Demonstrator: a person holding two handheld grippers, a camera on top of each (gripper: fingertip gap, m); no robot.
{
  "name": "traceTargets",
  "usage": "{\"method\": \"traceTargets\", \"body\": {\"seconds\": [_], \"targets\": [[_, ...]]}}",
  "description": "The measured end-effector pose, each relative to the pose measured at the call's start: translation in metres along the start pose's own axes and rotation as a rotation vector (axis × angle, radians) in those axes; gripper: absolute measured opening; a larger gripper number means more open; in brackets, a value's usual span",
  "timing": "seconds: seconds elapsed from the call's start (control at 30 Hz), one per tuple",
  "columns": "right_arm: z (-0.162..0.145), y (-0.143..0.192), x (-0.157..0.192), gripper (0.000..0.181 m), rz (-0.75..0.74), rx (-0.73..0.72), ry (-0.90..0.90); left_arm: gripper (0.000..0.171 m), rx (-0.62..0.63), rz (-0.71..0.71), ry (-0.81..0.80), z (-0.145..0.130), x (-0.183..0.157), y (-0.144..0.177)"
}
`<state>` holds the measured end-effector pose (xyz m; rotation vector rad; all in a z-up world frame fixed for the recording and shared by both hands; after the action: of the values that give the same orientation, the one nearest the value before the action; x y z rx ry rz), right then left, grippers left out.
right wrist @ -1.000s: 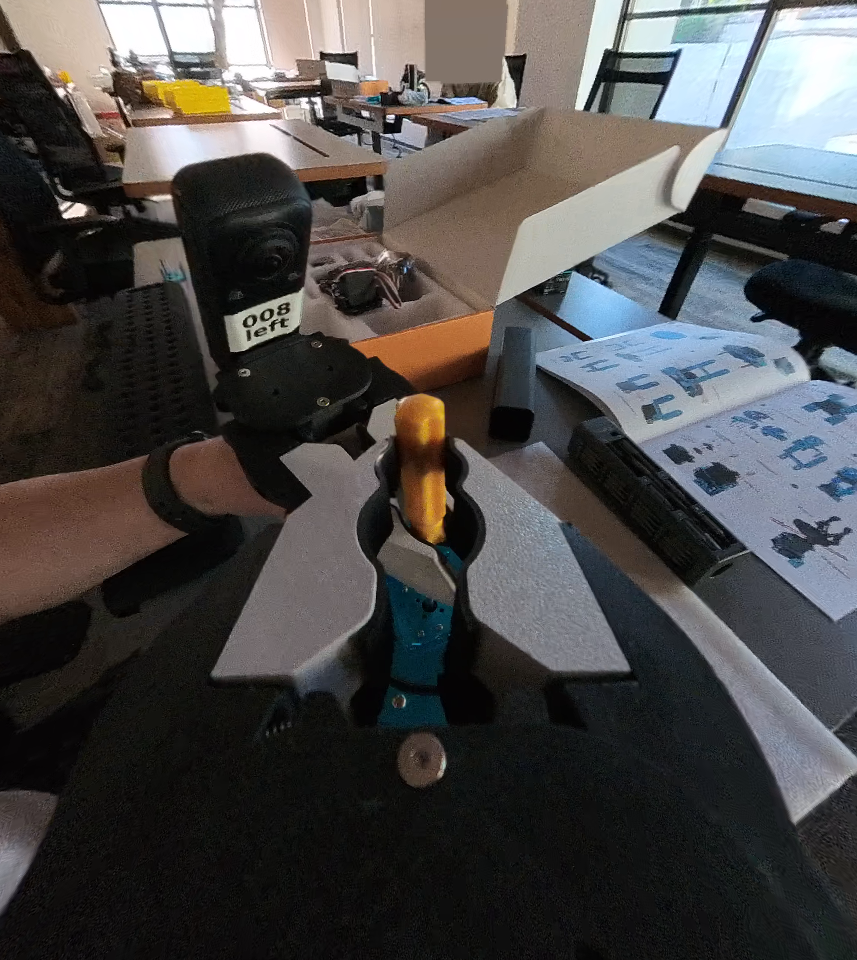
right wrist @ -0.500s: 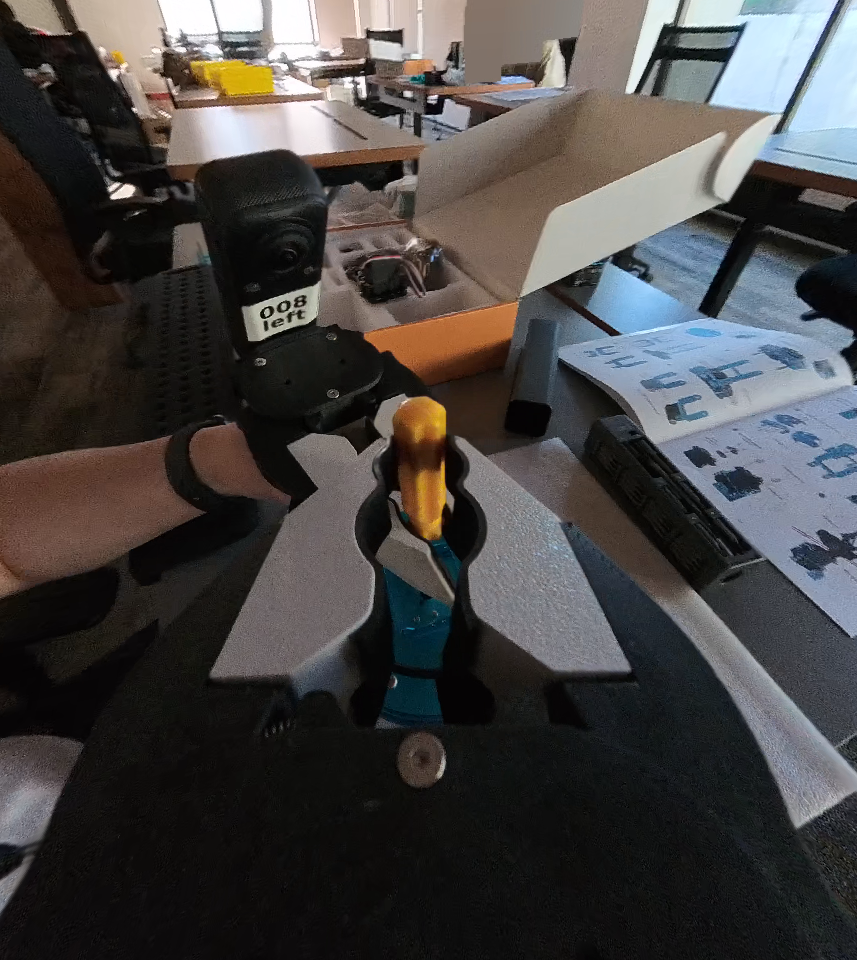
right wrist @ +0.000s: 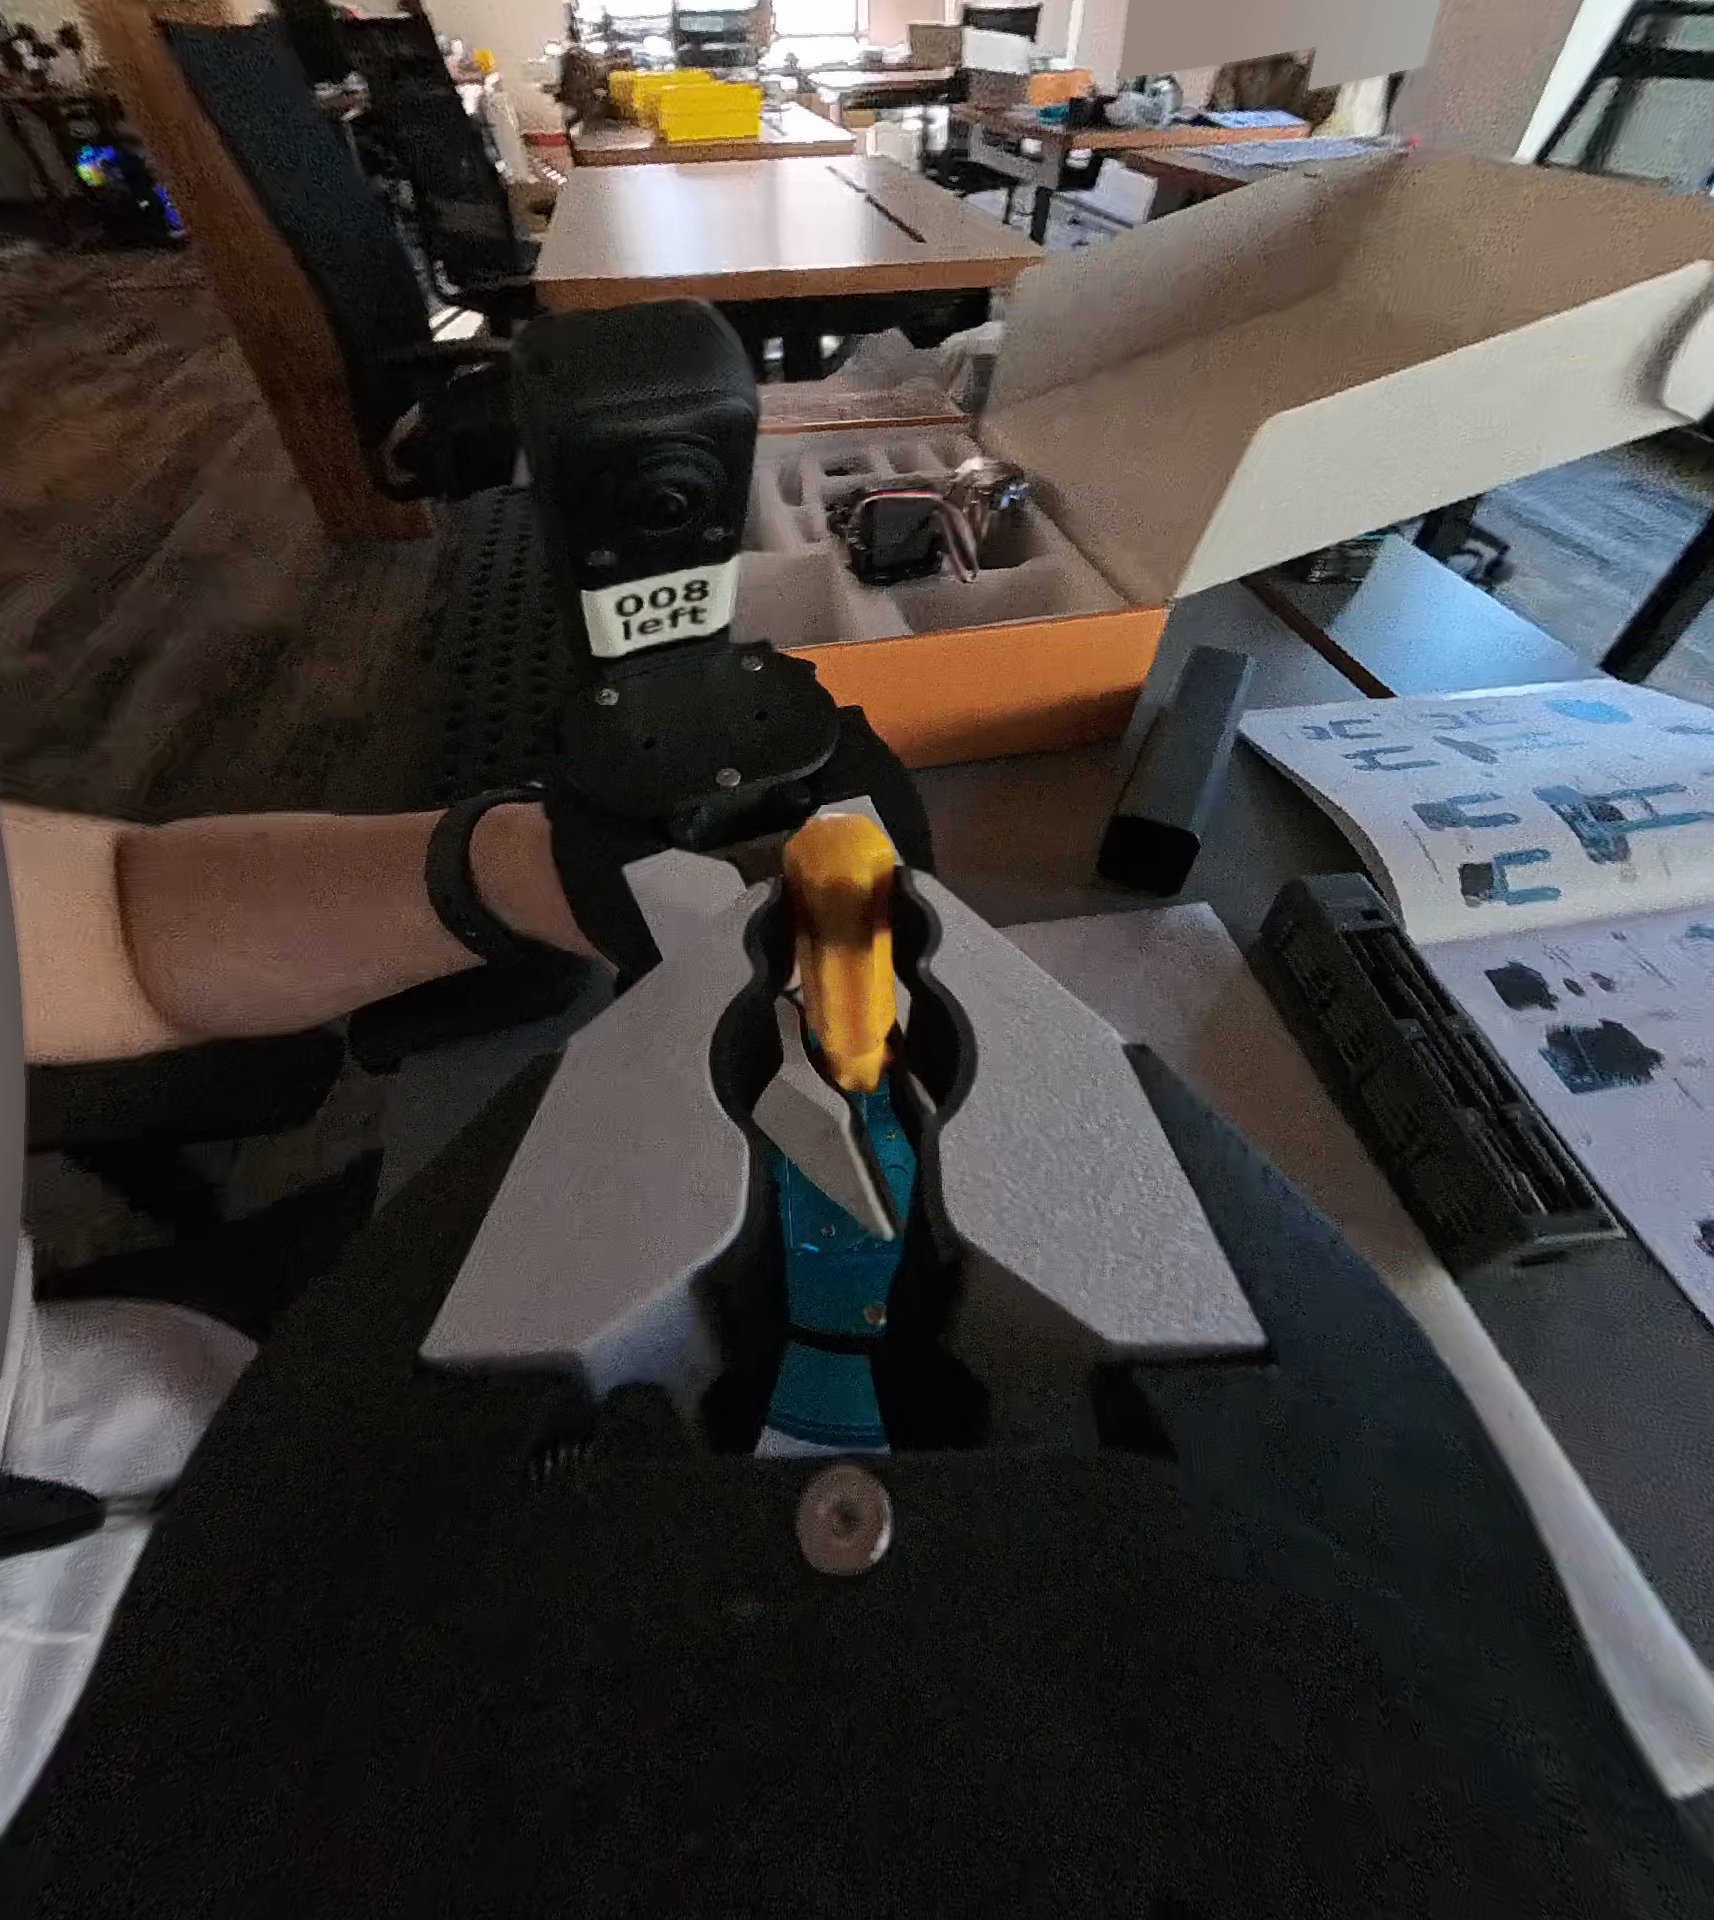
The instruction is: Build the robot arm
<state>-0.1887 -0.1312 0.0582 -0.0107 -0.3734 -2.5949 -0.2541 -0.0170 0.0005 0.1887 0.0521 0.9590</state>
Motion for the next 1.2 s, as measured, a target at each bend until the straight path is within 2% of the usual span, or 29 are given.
{"method": "traceTargets", "body": {"seconds": [0.1, 0.17, 0.23, 0.3, 0.33, 0.4, 0.47, 0.53, 0.67, 0.73, 0.83, 0.87, 0.9, 0.93, 0.97, 1.07, 1.2], "targets": [[-0.004, -0.005, 0.020, 0.018, -0.211, -0.039, -0.010, 0.009, 0.004, -0.003, -0.015, 0.000, -0.002, -0.001], [-0.003, -0.008, 0.026, 0.019, -0.254, -0.001, 0.051, 0.009, 0.002, -0.016, -0.013, 0.000, -0.002, 0.000], [0.002, -0.006, 0.019, 0.019, -0.163, 0.043, 0.082, 0.009, -0.002, -0.012, -0.003, 0.000, -0.001, 0.001], [0.009, -0.002, 0.005, 0.033, -0.044, 0.043, 0.098, 0.008, 0.001, -0.013, -0.003, 0.000, 0.000, 0.001], [0.012, 0.001, -0.001, 0.034, 0.026, 0.040, 0.098, 0.009, 0.003, -0.010, -0.006, 0.000, 0.000, 0.001], [0.013, 0.002, -0.007, 0.016, 0.200, 0.051, 0.086, 0.008, 0.007, -0.012, -0.015, 0.000, -0.001, 0.001], [0.011, 0.002, -0.010, 0.016, 0.207, 0.038, 0.080, 0.009, 0.009, -0.008, -0.017, 0.000, -0.001, 0.000], [0.008, 0.002, -0.006, 0.016, 0.125, 0.017, 0.050, 0.009, 0.007, -0.003, -0.007, 0.000, -0.001, 0.000], [0.000, -0.001, 0.014, 0.017, -0.135, -0.077, -0.033, 0.010, 0.009, 0.012, -0.015, 0.000, -0.001, 0.000], [-0.001, -0.003, 0.021, 0.017, -0.181, -0.094, -0.011, 0.010, 0.008, 0.006, -0.022, 0.000, -0.002, 0.000], [0.005, 0.000, 0.009, 0.019, -0.056, -0.030, 0.033, 0.010, 0.009, 0.006, -0.013, 0.000, -0.001, 0.000], [0.009, 0.002, 0.001, 0.032, -0.009, -0.024, 0.034, 0.010, 0.011, 0.003, -0.013, 0.000, -0.001, 0.000], [0.011, 0.004, -0.005, 0.028, 0.044, -0.020, 0.040, 0.010, 0.012, 0.004, -0.016, 0.000, -0.001, 0.001], [0.011, 0.005, -0.005, 0.017, 0.142, -0.001, 0.051, 0.010, 0.014, 0.004, -0.020, 0.000, -0.001, 0.001], [0.010, 0.005, -0.006, 0.017, 0.166, 0.002, 0.058, 0.010, 0.016, 0.006, -0.024, 0.000, -0.002, 0.001], [0.007, 0.004, -0.004, 0.017, 0.091, -0.015, 0.052, 0.010, 0.017, 0.019, -0.030, 0.000, -0.002, 0.001], [0.001, -0.002, 0.015, 0.017, -0.177, -0.090, -0.018, 0.010, 0.013, 0.025, -0.022, 0.000, -0.002, 0.001]]}}
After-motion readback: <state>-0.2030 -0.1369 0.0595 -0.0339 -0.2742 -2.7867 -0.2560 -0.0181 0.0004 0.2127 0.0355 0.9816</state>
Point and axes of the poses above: each gripper's, where its closed fingertips meet, y back along the fingers, z out of its top, x = y × z across the jaws, the point moved 10 cm from there along y, back along the fingers, and after that the axes turned 14 degrees about z, right-handed, at the moved point
